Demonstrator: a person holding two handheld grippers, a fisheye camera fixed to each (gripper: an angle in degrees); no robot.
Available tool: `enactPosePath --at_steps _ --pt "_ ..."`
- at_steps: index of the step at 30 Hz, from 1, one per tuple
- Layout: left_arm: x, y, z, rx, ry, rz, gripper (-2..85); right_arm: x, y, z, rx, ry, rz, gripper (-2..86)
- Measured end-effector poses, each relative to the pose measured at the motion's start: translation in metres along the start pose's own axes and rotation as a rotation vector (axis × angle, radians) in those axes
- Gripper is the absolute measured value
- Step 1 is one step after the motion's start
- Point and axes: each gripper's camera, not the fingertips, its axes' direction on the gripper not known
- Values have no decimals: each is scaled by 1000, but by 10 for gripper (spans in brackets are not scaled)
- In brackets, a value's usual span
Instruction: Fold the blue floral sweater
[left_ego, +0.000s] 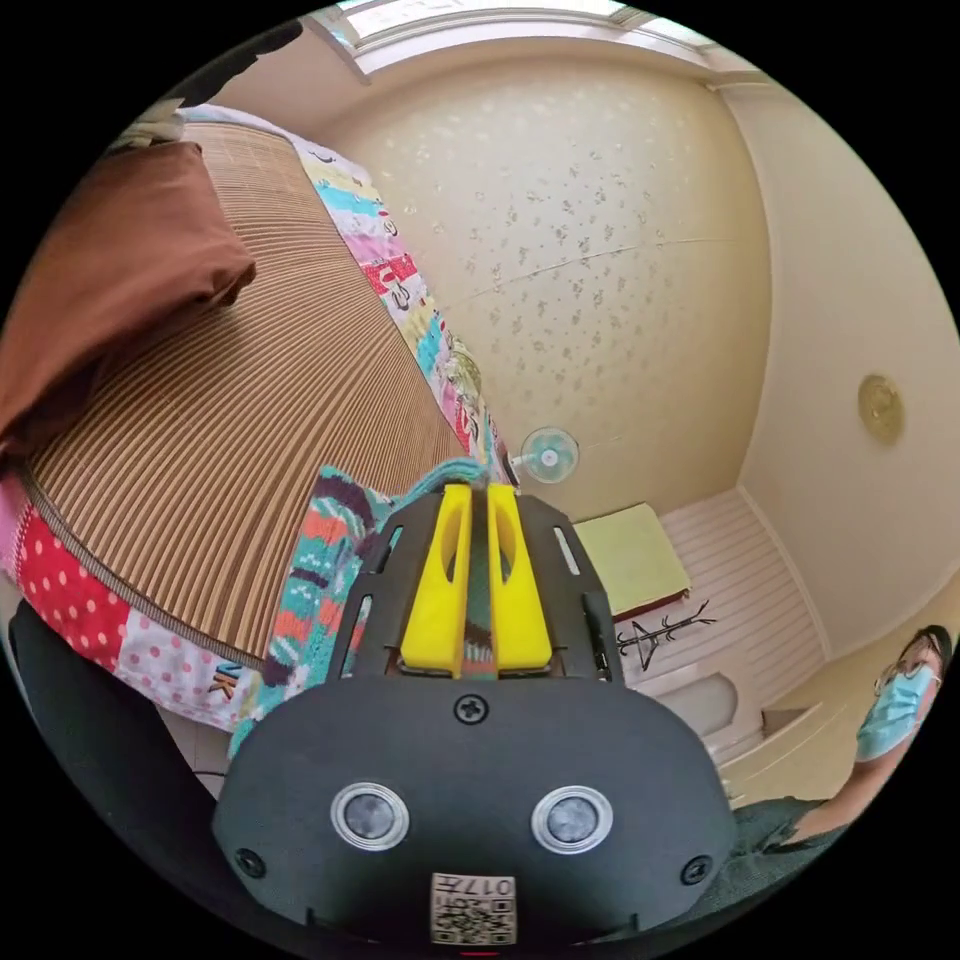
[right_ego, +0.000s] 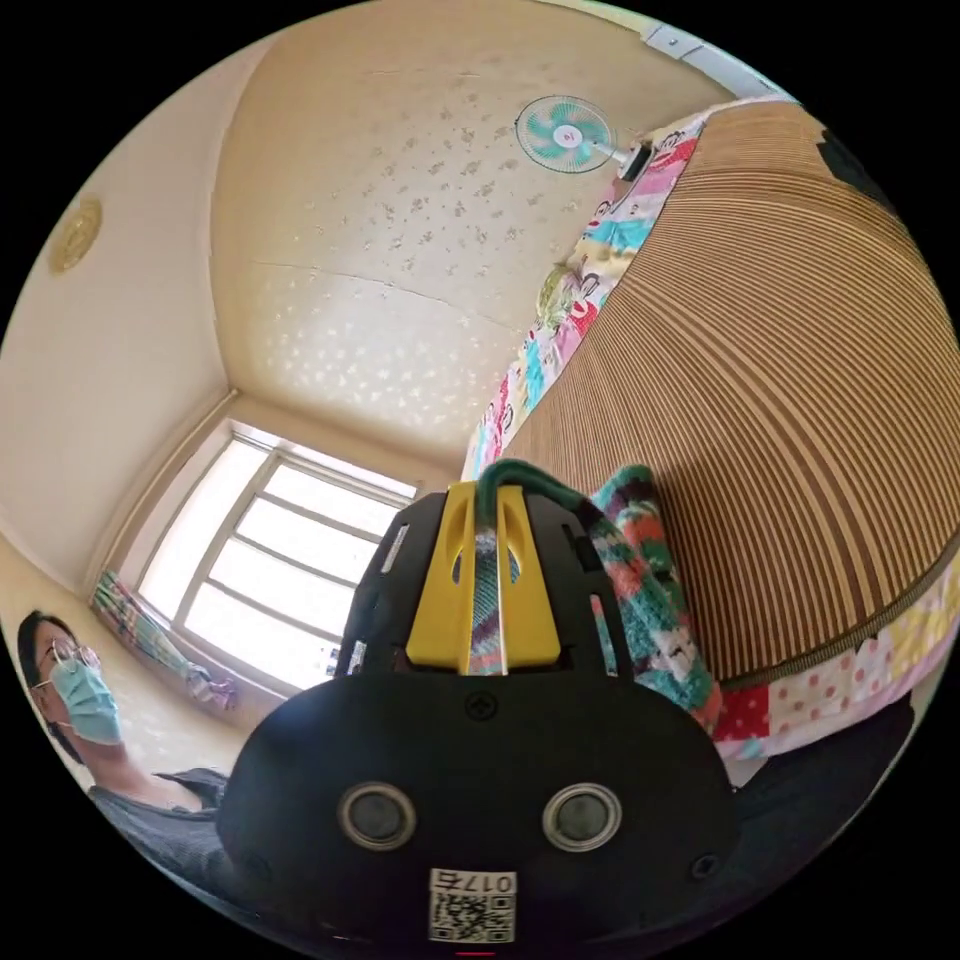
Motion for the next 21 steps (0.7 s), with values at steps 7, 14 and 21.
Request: enactPosePath --at_steps 7,14,21 --pt "-29 -77 118 -66 -389 110 58 26 -69 193 -161 331 -27 93" --pt "-39 -20 -10 41 -269 243 136 53 -9 205 -116 478 -114 103" --pt "-115 101 -115 77 -264 -35 183 -46 132 238 -143 529 -488 56"
